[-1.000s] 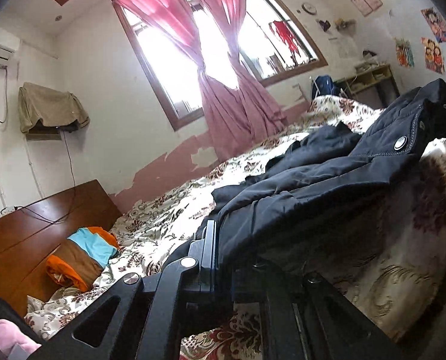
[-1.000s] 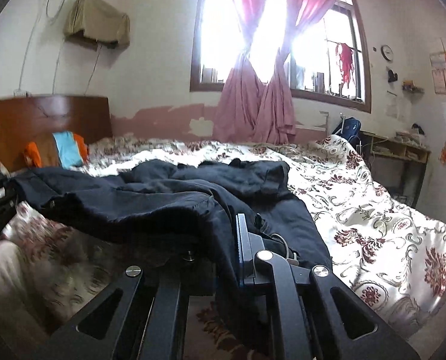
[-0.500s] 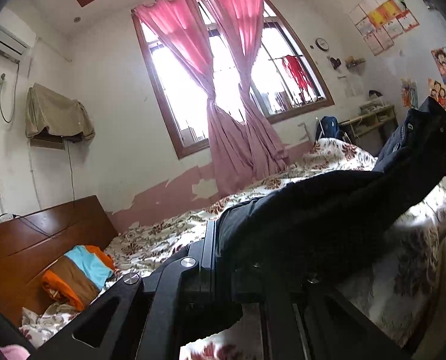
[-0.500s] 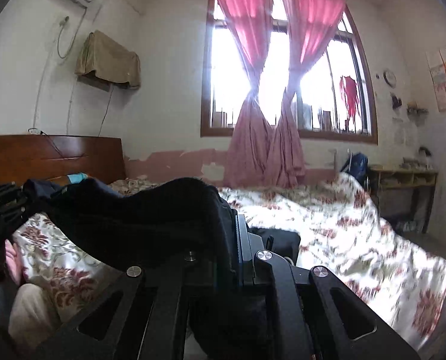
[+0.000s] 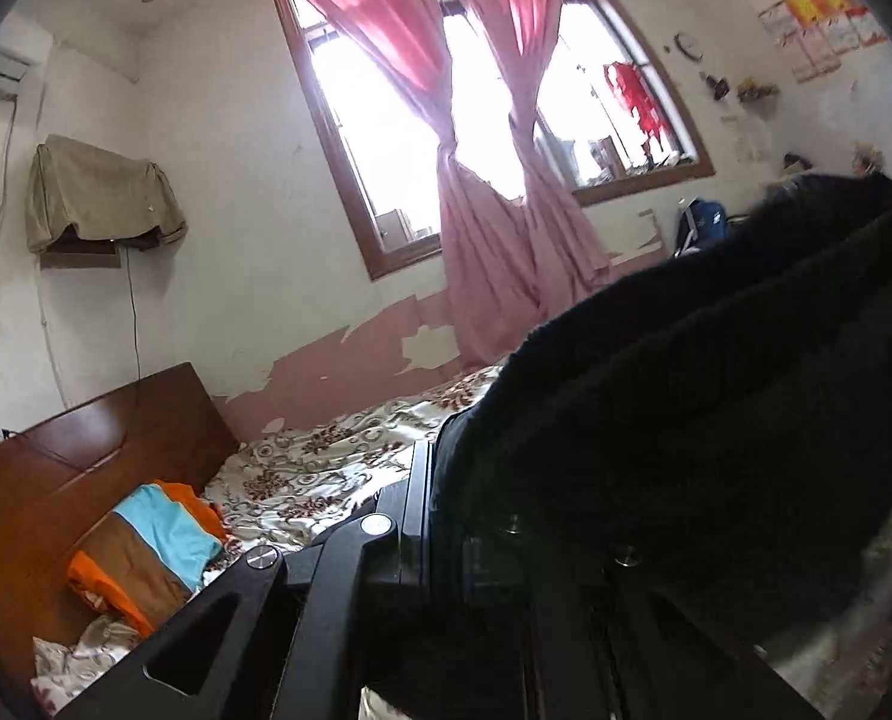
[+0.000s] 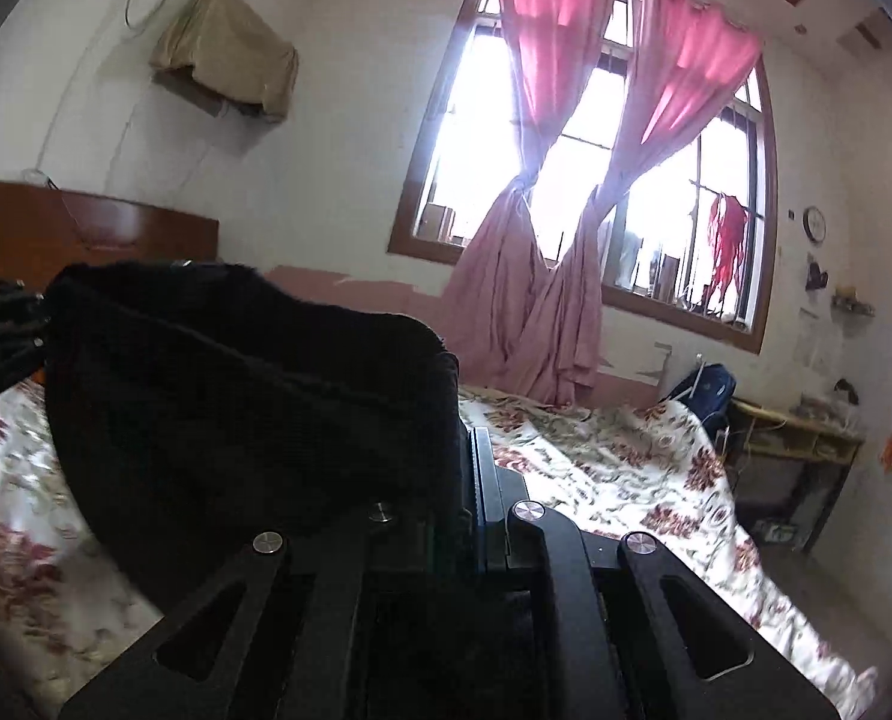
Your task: Fold large clothes
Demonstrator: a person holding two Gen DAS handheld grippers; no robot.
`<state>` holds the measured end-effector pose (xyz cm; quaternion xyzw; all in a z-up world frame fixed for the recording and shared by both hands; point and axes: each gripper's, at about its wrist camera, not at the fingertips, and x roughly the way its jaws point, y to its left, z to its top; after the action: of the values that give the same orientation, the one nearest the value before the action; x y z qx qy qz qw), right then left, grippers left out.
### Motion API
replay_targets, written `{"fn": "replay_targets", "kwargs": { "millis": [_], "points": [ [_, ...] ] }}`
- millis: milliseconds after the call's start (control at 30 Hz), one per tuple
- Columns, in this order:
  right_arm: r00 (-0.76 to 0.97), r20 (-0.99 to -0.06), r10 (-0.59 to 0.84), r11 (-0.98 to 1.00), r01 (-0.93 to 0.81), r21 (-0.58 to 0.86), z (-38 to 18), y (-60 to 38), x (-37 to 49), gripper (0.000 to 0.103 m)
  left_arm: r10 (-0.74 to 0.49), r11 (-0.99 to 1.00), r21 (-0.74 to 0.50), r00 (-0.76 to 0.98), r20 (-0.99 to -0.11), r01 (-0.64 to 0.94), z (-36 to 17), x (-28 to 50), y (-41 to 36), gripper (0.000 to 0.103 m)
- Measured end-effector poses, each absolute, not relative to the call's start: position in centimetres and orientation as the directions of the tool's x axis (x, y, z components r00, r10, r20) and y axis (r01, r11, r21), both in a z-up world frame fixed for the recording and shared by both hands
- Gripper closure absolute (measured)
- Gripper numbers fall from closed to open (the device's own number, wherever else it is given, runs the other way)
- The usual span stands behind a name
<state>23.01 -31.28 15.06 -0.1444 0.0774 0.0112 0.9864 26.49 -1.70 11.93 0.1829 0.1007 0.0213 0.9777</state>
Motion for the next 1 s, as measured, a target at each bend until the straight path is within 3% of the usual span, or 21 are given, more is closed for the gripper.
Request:
{"fn": "replay_targets", "kwargs": {
  "millis": [300, 667, 833, 1000],
  "points": [
    [0.972, -0.190, -0.137, 0.919, 0.054, -0.390, 12.1, -29.5, 34.4, 0.096, 0.134, 0.941, 0.338, 0.947, -0.293, -0.029, 9.4, 39.2, -3.4, 0.096],
    [0.935, -0.290, -0.203, 0.866, 0.033, -0.499, 8.8, -28.2, 43.1, 0.095, 0.166, 0.945, 0.326, 0.893, -0.418, -0.022, 5.2, 47.8, -5.1, 0.096],
    [0.919, -0.330, -0.216, 0.851, 0.011, -0.524, 7.2, -27.1, 46.1, 0.095, 0.154, 0.966, 0.257, 0.832, -0.533, -0.014, 3.1, 51.3, -4.3, 0.096],
    [0.905, -0.363, -0.224, 0.848, -0.003, -0.530, 5.8, -26.5, 47.4, 0.095, 0.083, 0.994, 0.110, 0.779, -0.622, -0.018, 1.9, 52.7, -2.9, 0.094]
  ]
}}
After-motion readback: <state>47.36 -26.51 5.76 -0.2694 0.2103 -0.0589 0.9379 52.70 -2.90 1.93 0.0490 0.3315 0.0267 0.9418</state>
